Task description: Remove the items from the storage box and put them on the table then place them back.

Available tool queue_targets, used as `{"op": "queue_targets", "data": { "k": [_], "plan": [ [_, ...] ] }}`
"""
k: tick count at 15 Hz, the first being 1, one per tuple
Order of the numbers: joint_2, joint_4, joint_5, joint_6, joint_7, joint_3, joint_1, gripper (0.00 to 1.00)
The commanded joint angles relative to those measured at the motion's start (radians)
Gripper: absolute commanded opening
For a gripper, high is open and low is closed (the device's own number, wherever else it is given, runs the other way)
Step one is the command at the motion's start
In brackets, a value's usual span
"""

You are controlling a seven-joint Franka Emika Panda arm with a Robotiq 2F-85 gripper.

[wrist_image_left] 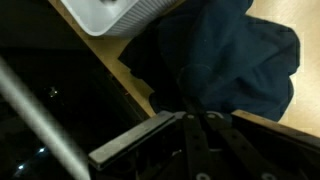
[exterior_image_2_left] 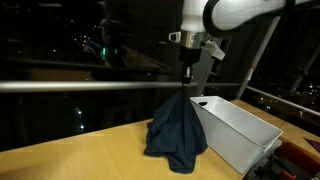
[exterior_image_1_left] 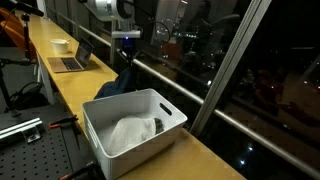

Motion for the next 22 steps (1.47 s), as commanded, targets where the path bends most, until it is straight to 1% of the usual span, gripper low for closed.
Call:
{"op": "queue_targets", "data": {
  "k": [1,5,10,14,16,19,22],
  "plan": [
    [-0.149,-0.031,-0.01,-0.024,-0.017,-0.014,-0.038,0.0],
    [-0.294,-0.036,-0.005,-0.024,-0.021,-0.03,-0.098,0.0],
    [-0.465,-0.041,0.02,-0.037,-0.061,-0.06,-0.199,0.0],
    [-0.563,-0.093,0.062,-0.016,-0.099,-0.106,-0.274,0.0],
    [-0.576,-0.139,0.093,0.007,-0.109,-0.12,-0.296,0.0],
    [-0.578,-0.231,0.135,0.059,-0.104,-0.123,-0.313,0.0],
    [-0.574,-0.384,0.178,0.16,-0.099,-0.127,-0.323,0.0]
  ]
}}
